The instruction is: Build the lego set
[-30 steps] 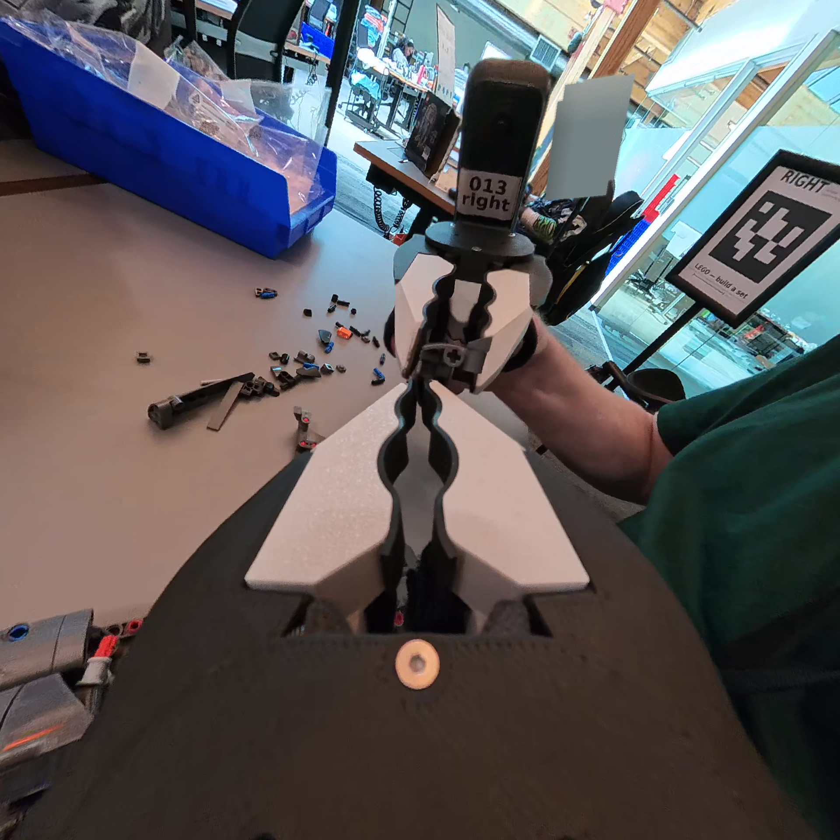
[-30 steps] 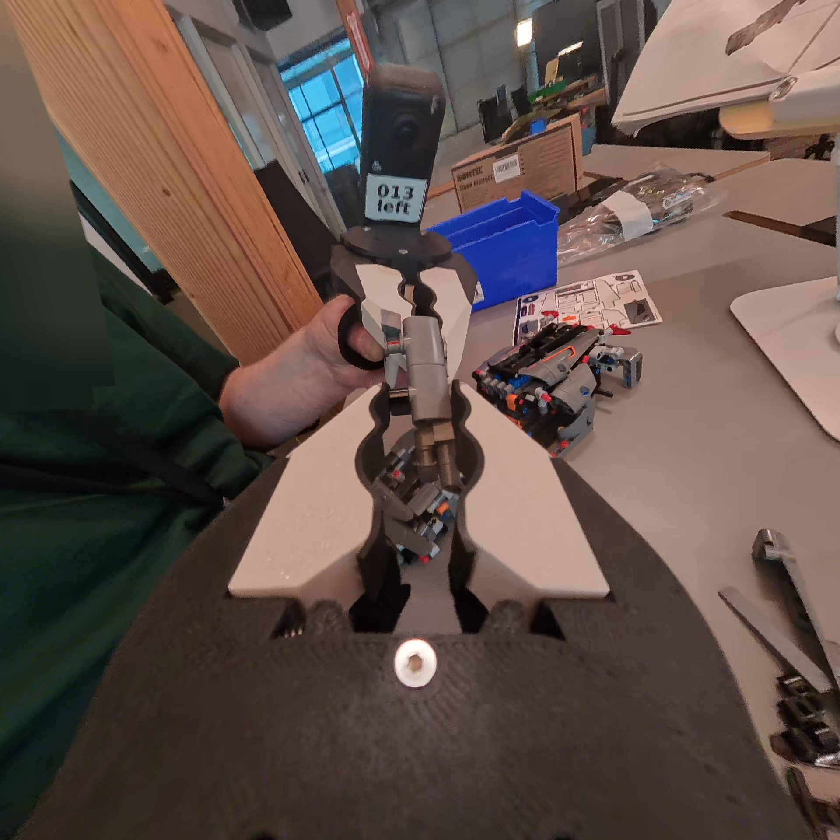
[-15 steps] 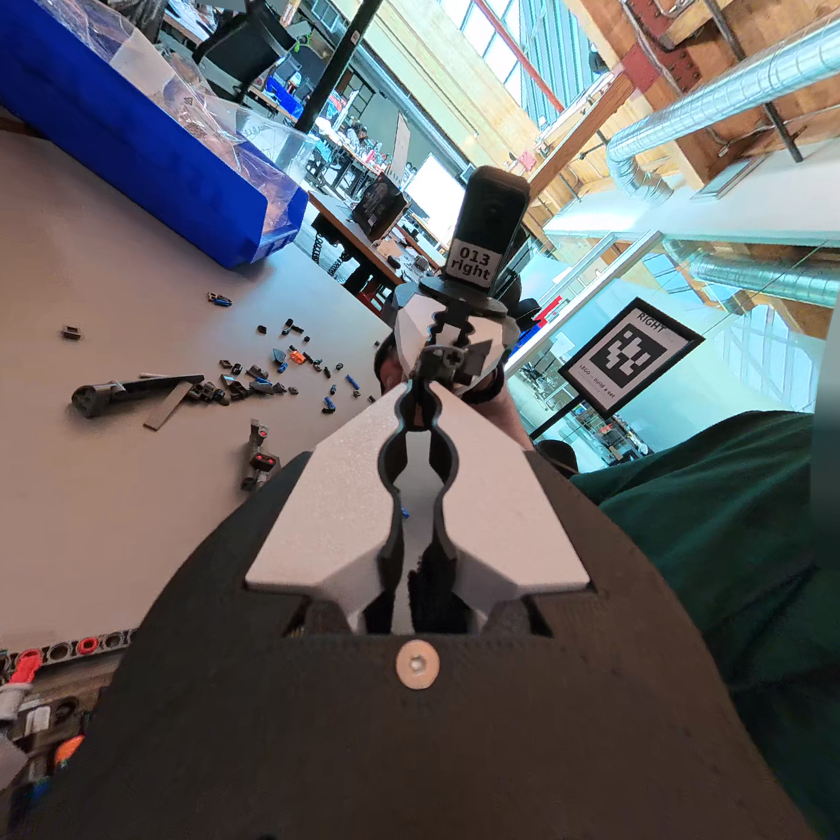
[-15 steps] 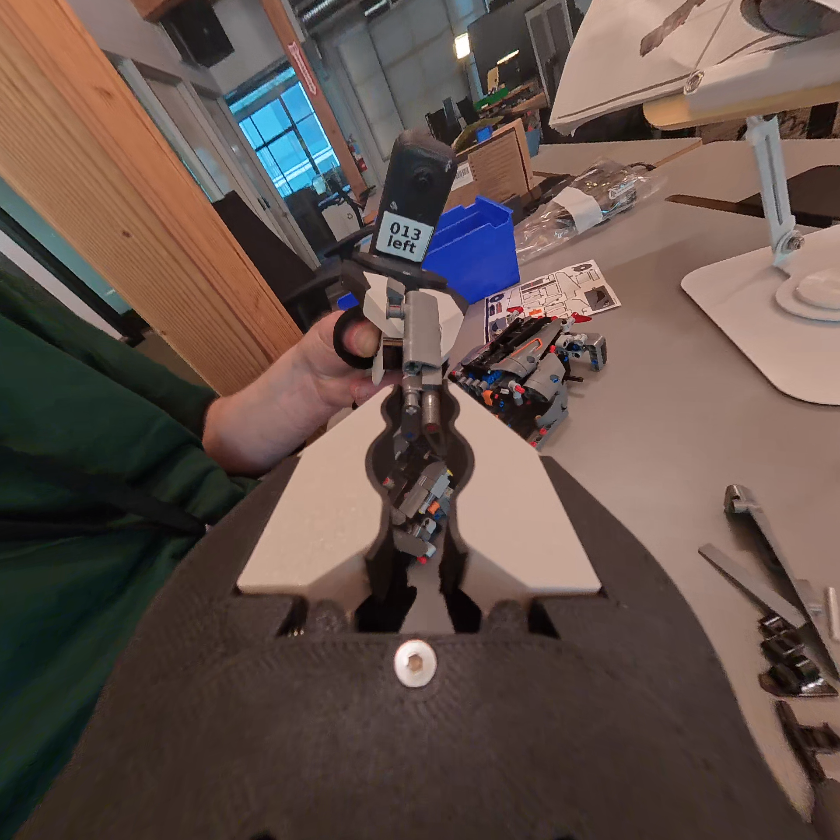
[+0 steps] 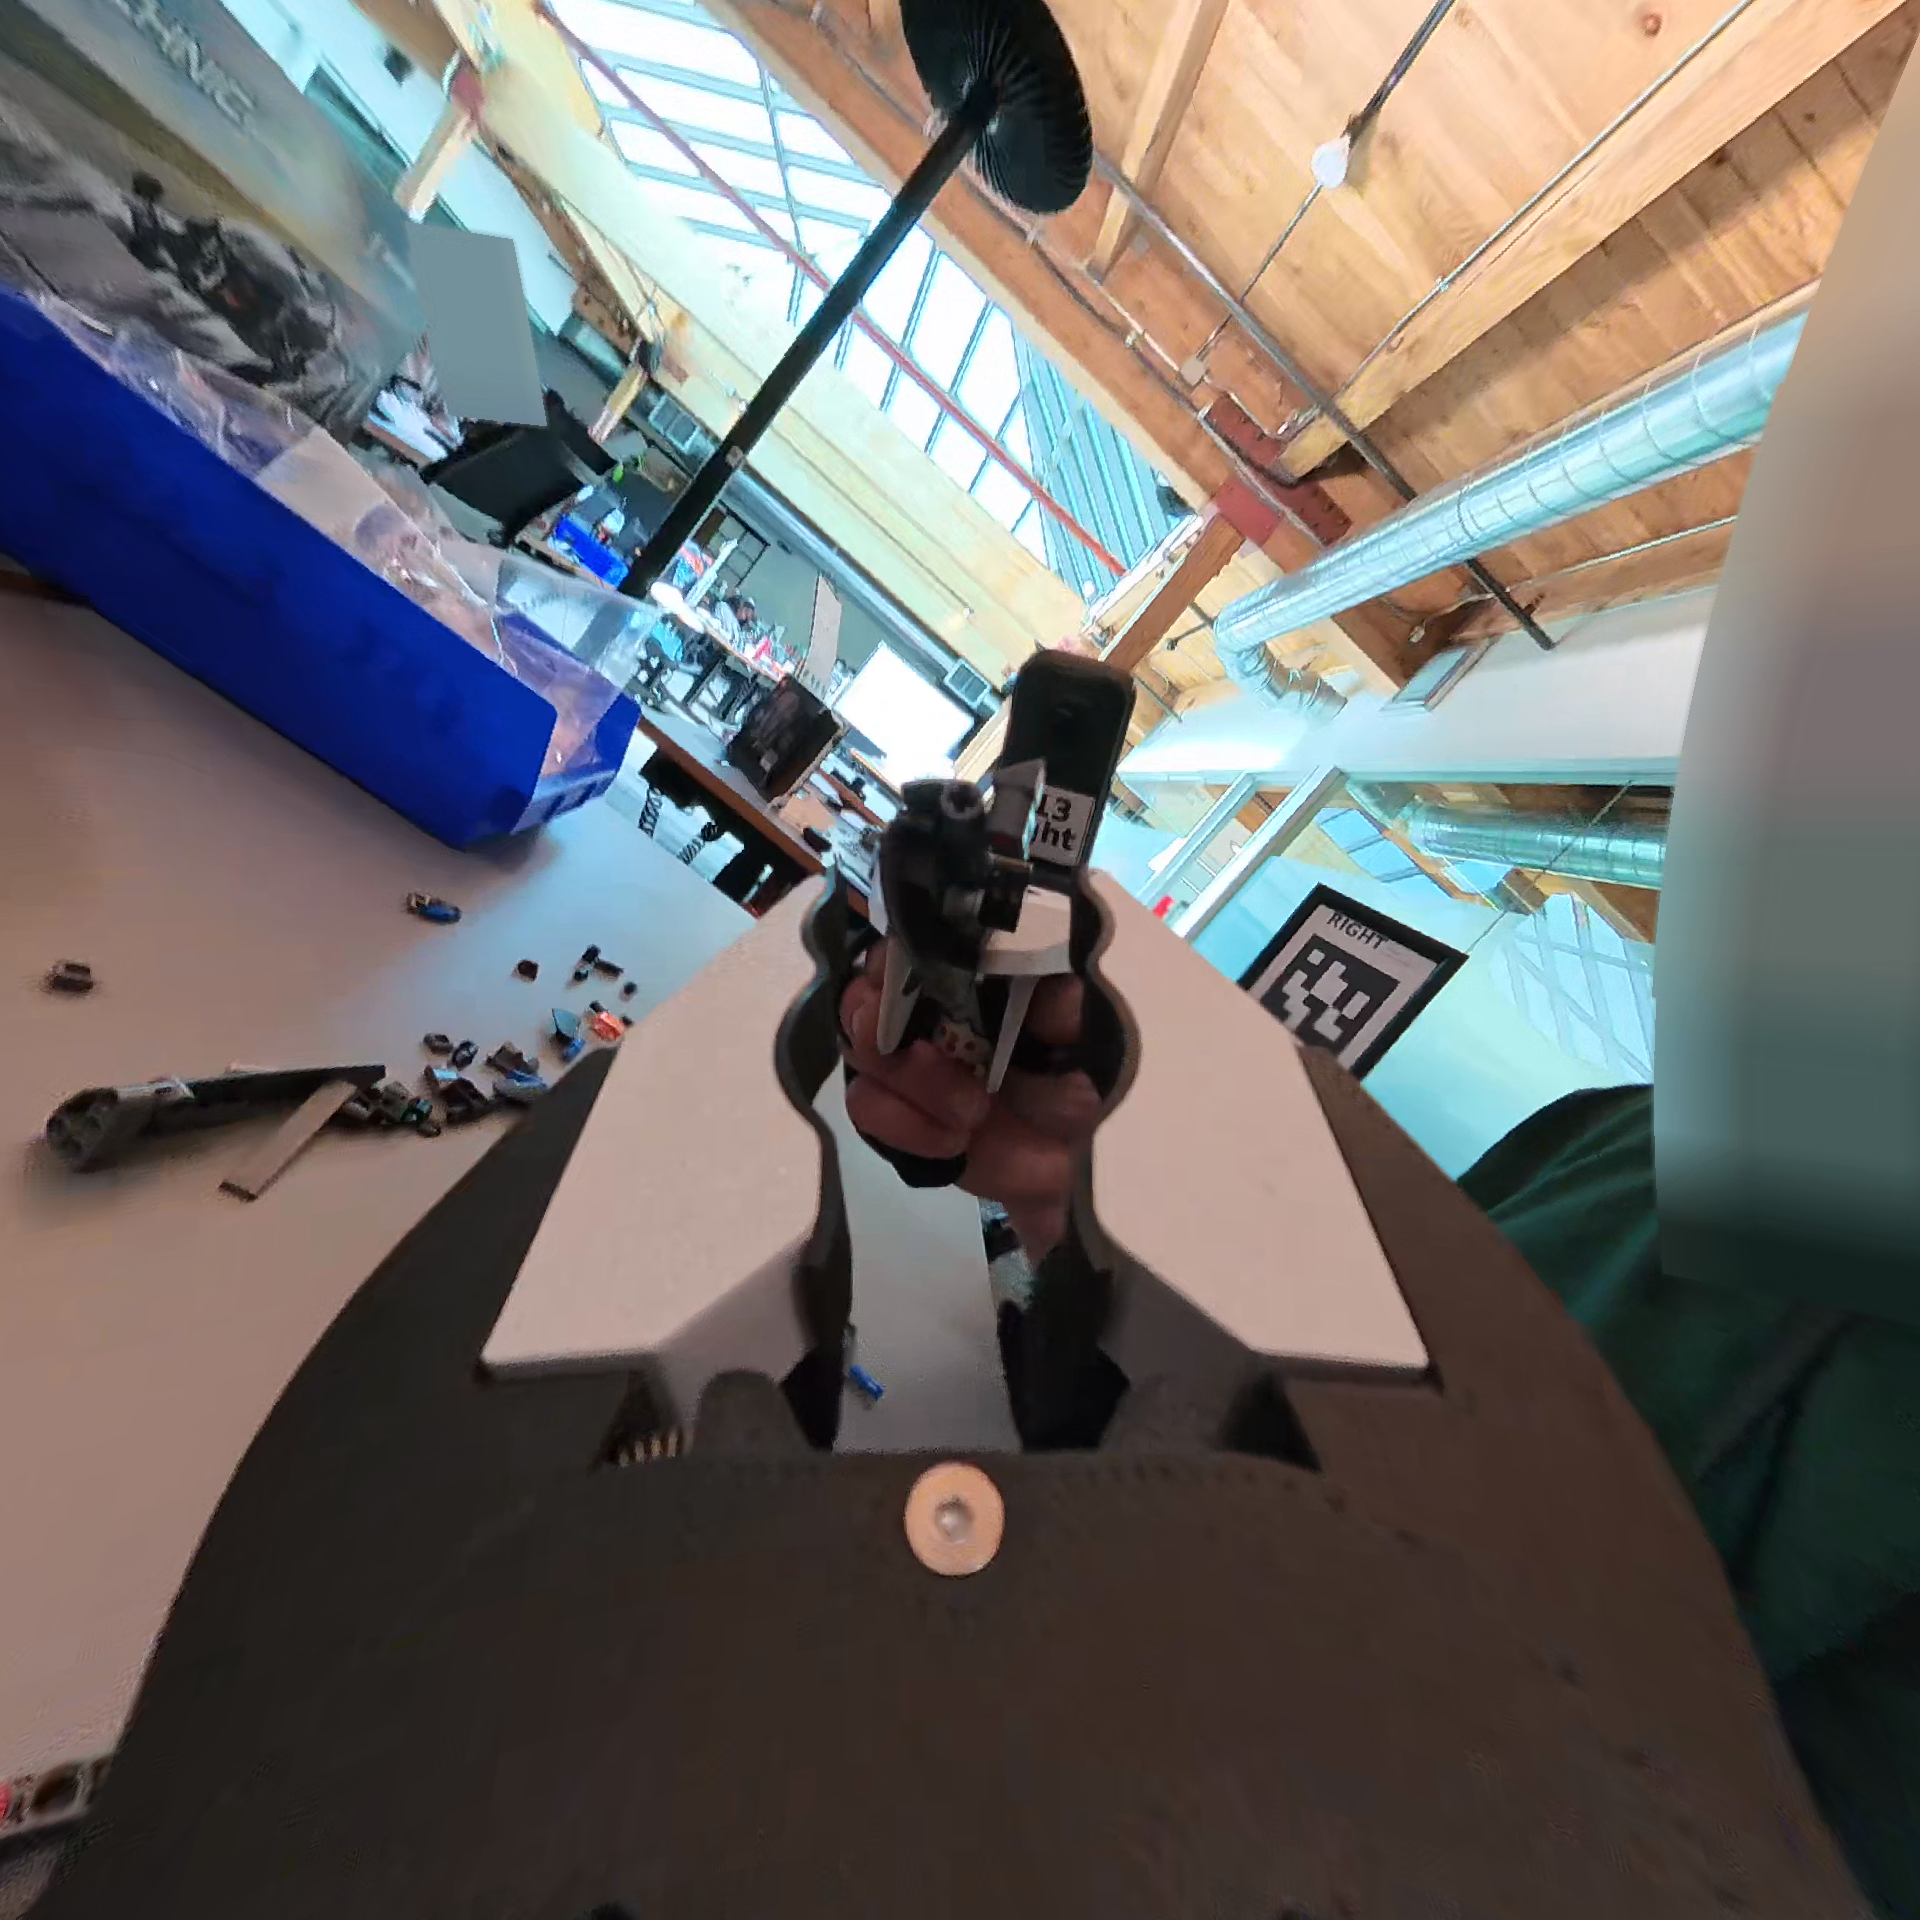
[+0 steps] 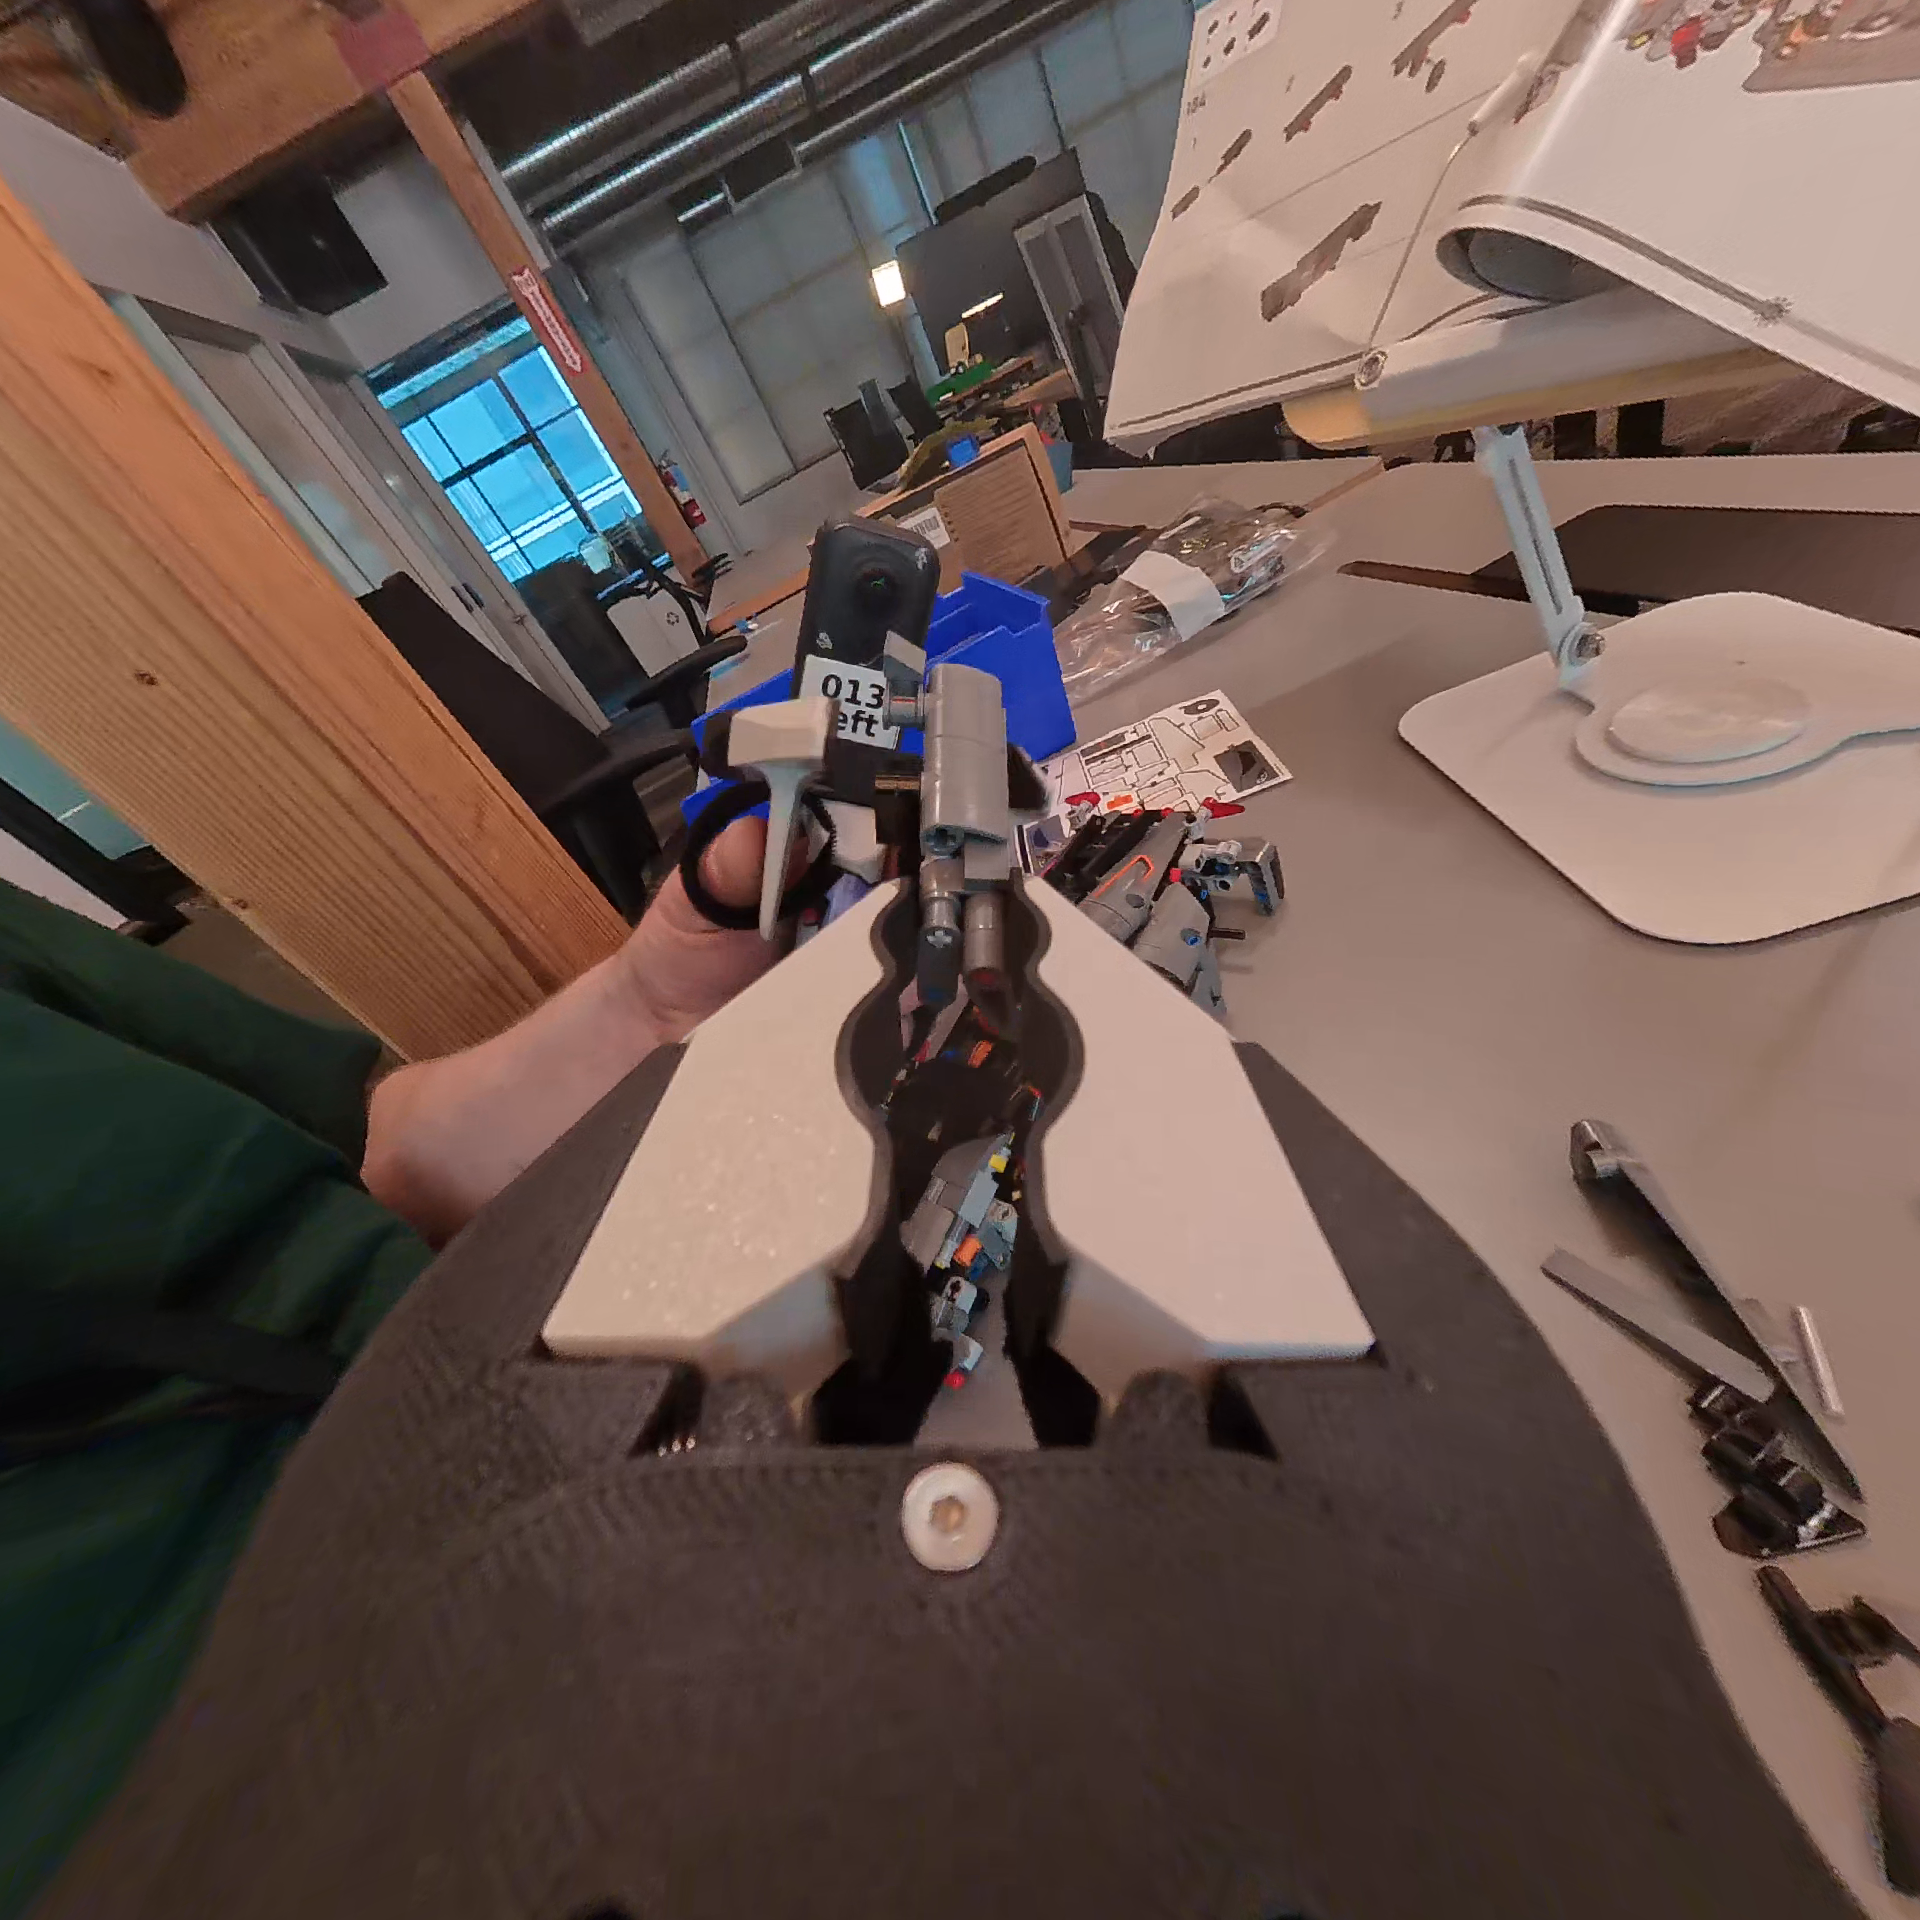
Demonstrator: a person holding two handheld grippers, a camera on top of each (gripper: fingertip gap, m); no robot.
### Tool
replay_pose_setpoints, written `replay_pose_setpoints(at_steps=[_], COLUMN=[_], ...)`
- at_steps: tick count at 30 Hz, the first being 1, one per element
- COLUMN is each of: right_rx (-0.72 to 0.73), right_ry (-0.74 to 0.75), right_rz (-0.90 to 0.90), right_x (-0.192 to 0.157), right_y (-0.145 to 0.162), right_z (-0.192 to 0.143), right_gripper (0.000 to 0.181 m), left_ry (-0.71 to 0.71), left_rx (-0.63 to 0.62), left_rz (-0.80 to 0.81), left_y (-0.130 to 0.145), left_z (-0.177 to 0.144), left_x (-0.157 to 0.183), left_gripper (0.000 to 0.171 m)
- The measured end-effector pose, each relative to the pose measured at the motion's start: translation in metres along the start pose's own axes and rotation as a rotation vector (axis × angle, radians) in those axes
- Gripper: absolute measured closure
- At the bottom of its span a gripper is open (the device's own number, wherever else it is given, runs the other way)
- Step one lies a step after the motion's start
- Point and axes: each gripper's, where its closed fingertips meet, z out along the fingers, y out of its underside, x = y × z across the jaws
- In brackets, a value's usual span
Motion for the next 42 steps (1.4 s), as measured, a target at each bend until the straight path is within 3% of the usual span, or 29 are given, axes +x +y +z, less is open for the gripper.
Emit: replay_pose_setpoints(at_steps=[3, 6, 11, 24, 32, 42], right_rx=[-0.007, -0.009, -0.024, -0.114, -0.135, -0.188], right_ry=[-0.005, -0.026, 0.006, 0.253, 0.307, 0.347], right_rz=[-0.016, -0.014, -0.036, -0.276, -0.363, -0.419], right_x=[-0.004, -0.007, -0.004, 0.004, 0.000, 0.002], right_y=[0.001, 0.000, 0.002, 0.003, 0.002, 0.006], right_z=[-0.001, -0.003, -0.006, -0.006, -0.006, -0.006], right_gripper=[0.168, 0.168, 0.168, 0.168, 0.168, 0.168], left_ry=[0.010, -0.003, -0.111, -0.260, -0.285, -0.304], left_rx=[0.022, 0.029, -0.020, -0.059, -0.059, -0.096], left_rz=[0.050, 0.103, 0.289, 0.561, 0.619, 0.635], left_y=[-0.005, -0.008, -0.010, -0.008, -0.010, -0.007], left_z=[-0.003, -0.006, -0.011, -0.005, -0.005, -0.004], left_x=[0.005, 0.008, 0.007, 0.010, 0.012, 0.009], left_gripper=[0.146, 0.148, 0.158, 0.154, 0.164, 0.164])
